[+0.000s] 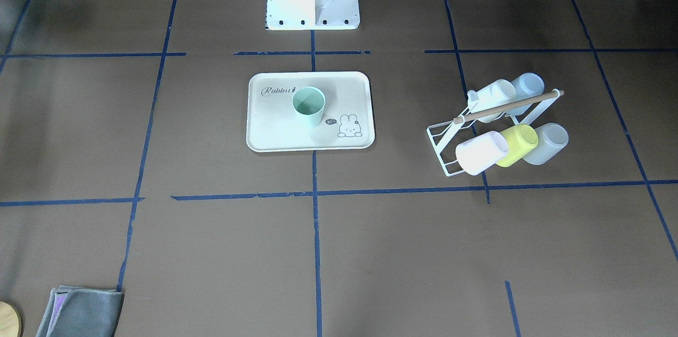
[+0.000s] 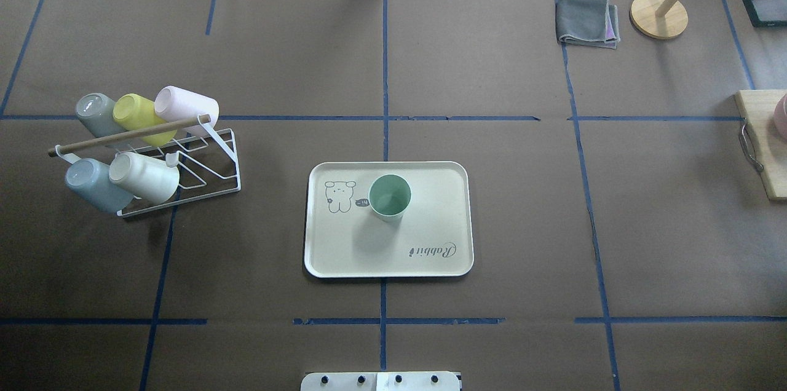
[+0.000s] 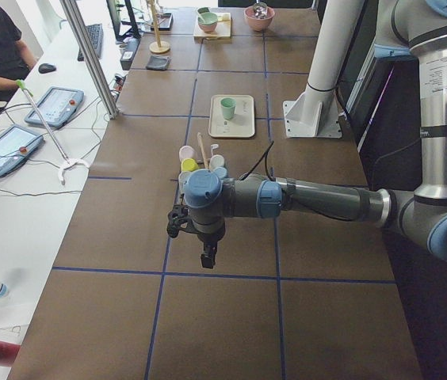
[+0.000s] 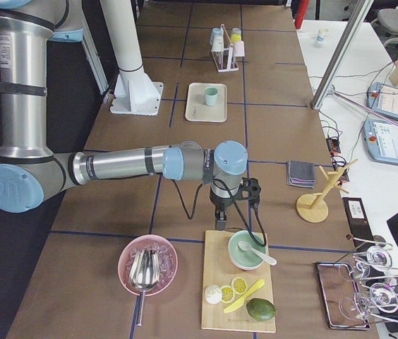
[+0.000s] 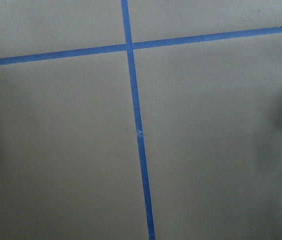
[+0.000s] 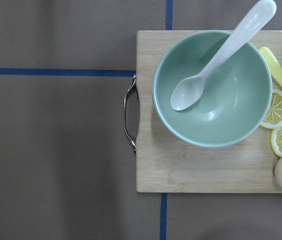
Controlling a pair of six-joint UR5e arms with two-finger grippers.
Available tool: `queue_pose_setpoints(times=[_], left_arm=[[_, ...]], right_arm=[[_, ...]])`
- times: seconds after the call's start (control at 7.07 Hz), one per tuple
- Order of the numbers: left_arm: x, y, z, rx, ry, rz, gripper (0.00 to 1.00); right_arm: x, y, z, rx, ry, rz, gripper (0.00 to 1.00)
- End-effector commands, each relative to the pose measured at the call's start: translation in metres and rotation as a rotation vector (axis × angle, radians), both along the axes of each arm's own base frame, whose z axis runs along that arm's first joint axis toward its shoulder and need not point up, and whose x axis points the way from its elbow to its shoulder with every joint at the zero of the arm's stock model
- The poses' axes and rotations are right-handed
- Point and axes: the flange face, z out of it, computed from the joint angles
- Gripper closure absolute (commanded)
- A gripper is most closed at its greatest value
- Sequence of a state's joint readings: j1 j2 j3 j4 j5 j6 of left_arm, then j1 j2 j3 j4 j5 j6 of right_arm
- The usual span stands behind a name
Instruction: Pick up and place green cup on tray
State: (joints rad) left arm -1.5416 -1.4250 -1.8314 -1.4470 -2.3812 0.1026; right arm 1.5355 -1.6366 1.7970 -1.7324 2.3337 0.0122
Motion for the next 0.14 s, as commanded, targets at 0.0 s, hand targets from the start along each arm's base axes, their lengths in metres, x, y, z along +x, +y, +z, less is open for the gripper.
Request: queue_pose_setpoints(times=[0.0], left_arm=[[0.0000,-0.0027,-0.0027,0.006,0.000,0.000,0.00]], right_arm=[[0.0000,-0.0019,-0.0016,0.004,0.000,-0.001,0.00]])
